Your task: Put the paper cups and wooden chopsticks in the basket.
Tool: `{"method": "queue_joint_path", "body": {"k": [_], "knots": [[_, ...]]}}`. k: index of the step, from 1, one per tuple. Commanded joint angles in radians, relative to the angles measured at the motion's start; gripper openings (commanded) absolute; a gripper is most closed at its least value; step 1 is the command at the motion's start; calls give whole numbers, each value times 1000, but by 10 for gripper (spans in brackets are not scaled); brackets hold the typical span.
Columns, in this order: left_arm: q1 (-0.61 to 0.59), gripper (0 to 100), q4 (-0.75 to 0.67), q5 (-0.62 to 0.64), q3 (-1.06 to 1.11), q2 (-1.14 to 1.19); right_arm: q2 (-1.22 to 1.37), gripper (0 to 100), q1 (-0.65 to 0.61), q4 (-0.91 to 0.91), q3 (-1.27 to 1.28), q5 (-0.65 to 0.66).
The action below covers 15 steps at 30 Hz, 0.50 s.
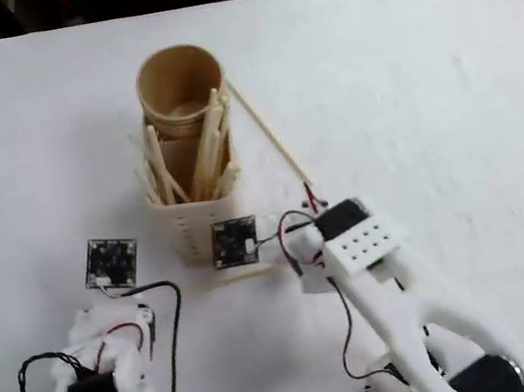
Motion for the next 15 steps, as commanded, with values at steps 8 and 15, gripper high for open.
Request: {"method": "queue_joint_path", "body": {"k": [8,15], "knots": [[-1,99,6,-6,-2,-8,219,331,41,-199,-44,14],[-1,99,6,-6,-2,-8,295,302,54,-271,-48,23]]}}
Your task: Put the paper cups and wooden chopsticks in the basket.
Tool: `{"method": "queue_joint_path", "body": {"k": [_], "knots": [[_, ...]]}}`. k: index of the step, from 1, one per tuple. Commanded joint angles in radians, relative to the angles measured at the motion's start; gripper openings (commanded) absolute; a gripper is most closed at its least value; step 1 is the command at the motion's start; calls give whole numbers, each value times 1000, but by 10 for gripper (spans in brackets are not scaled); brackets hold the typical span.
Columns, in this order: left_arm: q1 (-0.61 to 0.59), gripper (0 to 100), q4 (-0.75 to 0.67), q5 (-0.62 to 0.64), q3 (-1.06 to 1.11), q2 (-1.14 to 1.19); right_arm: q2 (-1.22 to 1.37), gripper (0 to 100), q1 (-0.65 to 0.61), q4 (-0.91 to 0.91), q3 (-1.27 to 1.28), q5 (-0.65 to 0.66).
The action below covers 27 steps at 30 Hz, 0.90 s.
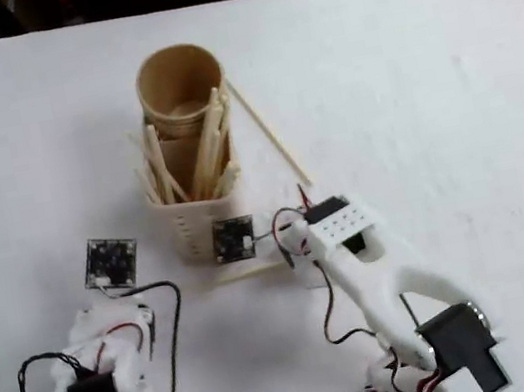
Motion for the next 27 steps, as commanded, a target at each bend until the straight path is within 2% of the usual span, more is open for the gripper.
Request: {"method": "queue_joint_path", "body": {"k": [1,5,12,22,27], "knots": [[-1,99,6,-6,-2,-8,28,301,16,-44,-41,8],[-1,99,6,-6,-2,-8,41,257,21,-44,-43,8],[-1,99,6,-6,-2,-8,45,15,24,-35,-43,3],[-1,99,6,-6,-2,-8,36,16,197,44,-38,12],[-1,99,6,-6,-2,-8,1,16,303,94,-29,133]]}}
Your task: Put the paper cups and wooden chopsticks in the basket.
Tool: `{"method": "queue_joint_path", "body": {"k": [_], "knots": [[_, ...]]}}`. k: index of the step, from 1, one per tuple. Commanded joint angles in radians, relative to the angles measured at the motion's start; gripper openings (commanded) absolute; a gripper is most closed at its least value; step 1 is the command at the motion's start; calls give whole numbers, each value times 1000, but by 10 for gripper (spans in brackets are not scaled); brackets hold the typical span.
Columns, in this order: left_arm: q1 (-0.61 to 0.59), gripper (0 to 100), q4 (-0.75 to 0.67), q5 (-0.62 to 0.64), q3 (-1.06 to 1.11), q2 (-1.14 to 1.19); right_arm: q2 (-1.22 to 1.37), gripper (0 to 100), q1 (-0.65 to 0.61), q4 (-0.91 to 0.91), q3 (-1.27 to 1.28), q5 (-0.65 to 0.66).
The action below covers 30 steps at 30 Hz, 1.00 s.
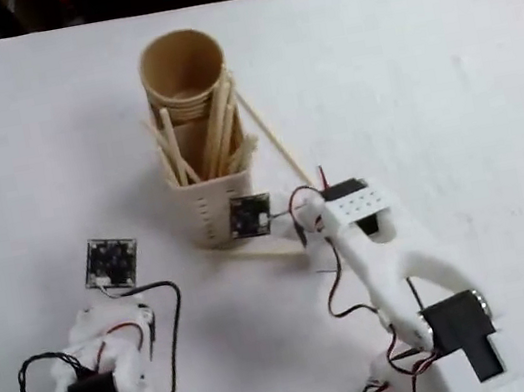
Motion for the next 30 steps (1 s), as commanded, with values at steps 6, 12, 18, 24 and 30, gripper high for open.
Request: {"method": "queue_joint_path", "body": {"k": [6,12,18,24,30], "knots": [[-1,99,6,-6,-2,-8,-283,16,131,42,114,103],[-1,99,6,-6,-2,-8,-697,16,87,166,265,101],[-1,99,6,-6,-2,-8,-1121,16,265,387,275,203],[-1,99,6,-6,-2,-8,-1425,16,499,481,276,104],[-1,99,6,-6,-2,-8,-1374,16,613,498,278,-40]]}}
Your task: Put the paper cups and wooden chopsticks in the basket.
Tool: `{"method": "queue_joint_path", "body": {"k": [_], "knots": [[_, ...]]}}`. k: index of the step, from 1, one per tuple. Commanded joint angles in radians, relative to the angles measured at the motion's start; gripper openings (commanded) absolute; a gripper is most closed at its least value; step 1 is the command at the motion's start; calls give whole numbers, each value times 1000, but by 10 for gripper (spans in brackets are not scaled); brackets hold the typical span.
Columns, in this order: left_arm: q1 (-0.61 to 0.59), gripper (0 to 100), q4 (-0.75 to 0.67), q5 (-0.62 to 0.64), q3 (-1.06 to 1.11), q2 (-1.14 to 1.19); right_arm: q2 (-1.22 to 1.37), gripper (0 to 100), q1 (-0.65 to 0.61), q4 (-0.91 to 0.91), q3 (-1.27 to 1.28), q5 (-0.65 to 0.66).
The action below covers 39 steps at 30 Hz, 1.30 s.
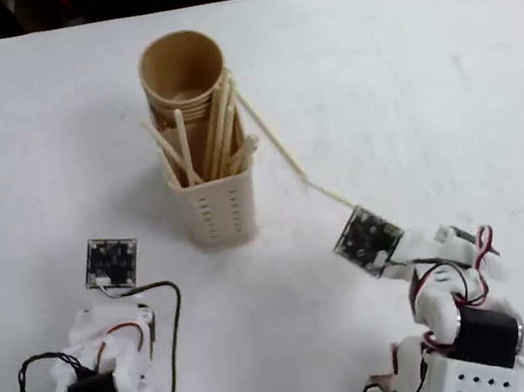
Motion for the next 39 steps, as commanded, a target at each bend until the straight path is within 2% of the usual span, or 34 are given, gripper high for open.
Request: {"method": "queue_joint_path", "body": {"k": [1,5,9,12,16,20,23,28,35,39], "knots": [[-1,99,6,-6,-2,-8,56,16,94,-38,-5,-106],[-1,99,6,-6,-2,-8,243,16,156,-107,-6,-222],[-1,99,6,-6,-2,-8,481,16,133,-231,-26,-344],[-1,99,6,-6,-2,-8,662,16,58,-298,-117,-486],[-1,99,6,-6,-2,-8,875,16,-131,-308,-279,-695],[-1,99,6,-6,-2,-8,1052,16,-280,-315,-387,-829],[-1,99,6,-6,-2,-8,1170,16,-292,-363,-436,-887],[-1,99,6,-6,-2,-8,1322,16,-202,-423,-506,-930],[-1,99,6,-6,-2,-8,1362,23,-185,-466,-523,-925],[-1,99,6,-6,-2,-8,1368,119,-185,-466,-523,-925]]}}
